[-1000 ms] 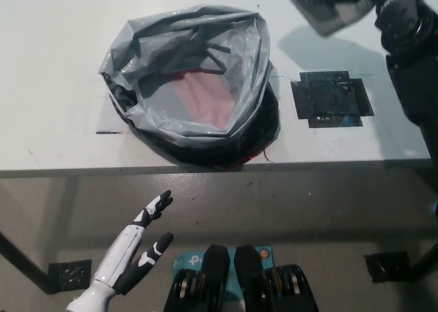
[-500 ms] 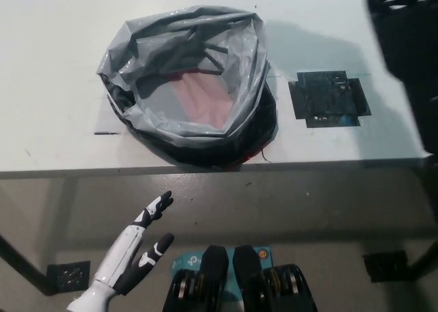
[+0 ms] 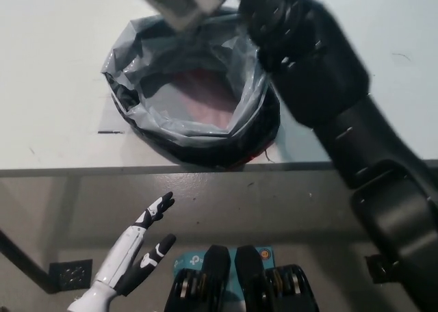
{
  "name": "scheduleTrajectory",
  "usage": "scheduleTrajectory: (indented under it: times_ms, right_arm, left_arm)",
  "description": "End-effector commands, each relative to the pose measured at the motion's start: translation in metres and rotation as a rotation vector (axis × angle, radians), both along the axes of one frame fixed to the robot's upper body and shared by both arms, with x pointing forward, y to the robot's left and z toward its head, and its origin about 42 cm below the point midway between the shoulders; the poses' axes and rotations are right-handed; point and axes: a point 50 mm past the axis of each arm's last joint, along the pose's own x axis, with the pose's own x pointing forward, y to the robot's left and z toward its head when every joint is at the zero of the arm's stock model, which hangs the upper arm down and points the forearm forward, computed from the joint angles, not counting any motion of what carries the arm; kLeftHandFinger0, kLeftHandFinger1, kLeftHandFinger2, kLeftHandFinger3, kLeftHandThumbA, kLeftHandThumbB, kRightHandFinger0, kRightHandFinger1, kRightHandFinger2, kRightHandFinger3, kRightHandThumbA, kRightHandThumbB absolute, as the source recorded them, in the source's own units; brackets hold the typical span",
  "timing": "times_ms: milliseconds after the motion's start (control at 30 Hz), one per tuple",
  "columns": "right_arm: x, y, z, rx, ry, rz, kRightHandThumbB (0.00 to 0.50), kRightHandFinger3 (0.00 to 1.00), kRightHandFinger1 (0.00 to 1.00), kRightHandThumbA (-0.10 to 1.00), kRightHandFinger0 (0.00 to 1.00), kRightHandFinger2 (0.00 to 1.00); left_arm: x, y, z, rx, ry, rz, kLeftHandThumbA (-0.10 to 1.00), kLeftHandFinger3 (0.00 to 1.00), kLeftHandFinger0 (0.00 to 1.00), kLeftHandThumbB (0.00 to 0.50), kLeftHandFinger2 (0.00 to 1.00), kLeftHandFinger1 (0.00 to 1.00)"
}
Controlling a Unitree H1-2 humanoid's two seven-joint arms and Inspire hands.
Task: Use the right hand to pick up a small rectangular container and put it into a plastic bag and lift the bag
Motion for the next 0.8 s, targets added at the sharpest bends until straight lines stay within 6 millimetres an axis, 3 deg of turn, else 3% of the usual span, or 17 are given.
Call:
scheduleTrajectory:
  times_ms: [0, 233, 367, 567, 767]
  right_arm:
    - [-0.001, 0.009, -0.008, 0.027, -0.032, -0.006, 0.208, 0.77, 0.26, -0.10, 0.00, 0.60]
    - [0.002, 0.001, -0.043, 0.037, 0.021, -0.014, 0.201, 0.76, 0.28, -0.10, 0.00, 0.64]
    - [0.001, -0.007, -0.065, 0.047, 0.070, -0.031, 0.189, 0.80, 0.37, -0.10, 0.01, 0.72]
    - [0.000, -0.017, -0.095, 0.059, 0.095, -0.026, 0.187, 0.73, 0.35, -0.10, 0.00, 0.66]
    - [0.000, -0.022, -0.107, 0.032, 0.106, -0.032, 0.194, 0.75, 0.38, -0.08, 0.02, 0.67]
  left_arm:
    - [-0.001, 0.001, 0.006, 0.015, -0.016, -0.023, 0.96, 1.00, 1.00, 0.263, 1.00, 1.00]
    - [0.005, 0.000, 0.010, 0.009, -0.030, -0.025, 0.95, 1.00, 1.00, 0.274, 1.00, 1.00]
    - [0.005, -0.001, 0.012, 0.015, -0.025, -0.032, 0.95, 1.00, 1.00, 0.261, 1.00, 1.00]
    - [0.008, 0.000, 0.014, 0.024, -0.046, -0.040, 0.95, 1.00, 1.00, 0.251, 1.00, 1.00]
    - [0.011, 0.000, 0.017, 0.032, -0.051, -0.046, 0.95, 1.00, 1.00, 0.264, 1.00, 1.00]
